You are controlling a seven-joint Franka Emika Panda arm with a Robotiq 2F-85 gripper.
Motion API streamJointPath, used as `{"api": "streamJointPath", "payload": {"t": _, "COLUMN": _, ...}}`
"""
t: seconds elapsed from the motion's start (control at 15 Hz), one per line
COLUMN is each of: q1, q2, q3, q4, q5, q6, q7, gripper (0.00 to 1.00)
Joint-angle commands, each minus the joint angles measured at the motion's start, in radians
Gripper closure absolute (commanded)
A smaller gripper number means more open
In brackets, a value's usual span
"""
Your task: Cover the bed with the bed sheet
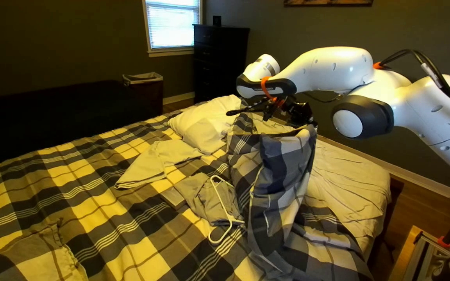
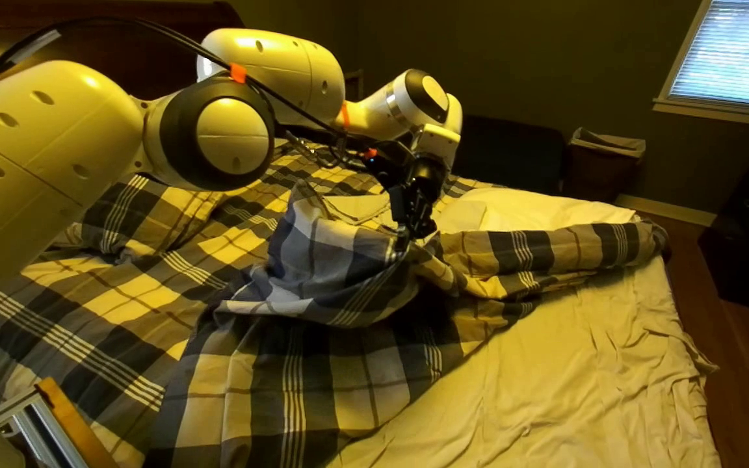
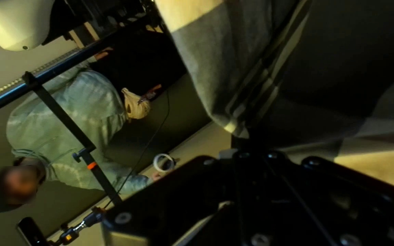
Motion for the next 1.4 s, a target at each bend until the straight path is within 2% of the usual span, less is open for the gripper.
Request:
{"api": "streamJointPath", "payload": {"t": 0.0, "q1": -0.071, "q2": -0.020, "q3": -0.073, "q4": -0.115, "q5": -0.041, "q6": 0.023, "q7": 0.052, "gripper": 1.00}}
{"api": "streamJointPath", "payload": {"t": 0.33, "q1": -0.192, "q2": -0.018, "q3": -0.188, "q4": -0.253, "q5": -0.037, "q6": 0.113, "q7": 0.178, "gripper": 1.00}}
{"api": "streamJointPath", "payload": {"t": 0.67, "q1": -0.321, "q2": -0.013, "q3": -0.306, "q4": -0.354, "q5": -0.037, "q6": 0.271, "q7": 0.313, "gripper": 1.00}}
{"api": "streamJointPath", "payload": {"t": 0.73, "q1": -0.294, "q2": 0.004, "q3": -0.272, "q4": -0.299, "q5": -0.024, "q6": 0.229, "q7": 0.253, "gripper": 0.99}}
{"api": "streamJointPath", "payload": {"t": 0.93, "q1": -0.345, "q2": 0.004, "q3": -0.292, "q4": -0.317, "q5": -0.023, "q6": 0.277, "q7": 0.280, "gripper": 0.99}}
{"api": "streamJointPath", "payload": {"t": 1.33, "q1": -0.325, "q2": 0.004, "q3": -0.293, "q4": -0.317, "q5": -0.023, "q6": 0.278, "q7": 0.295, "gripper": 0.99}}
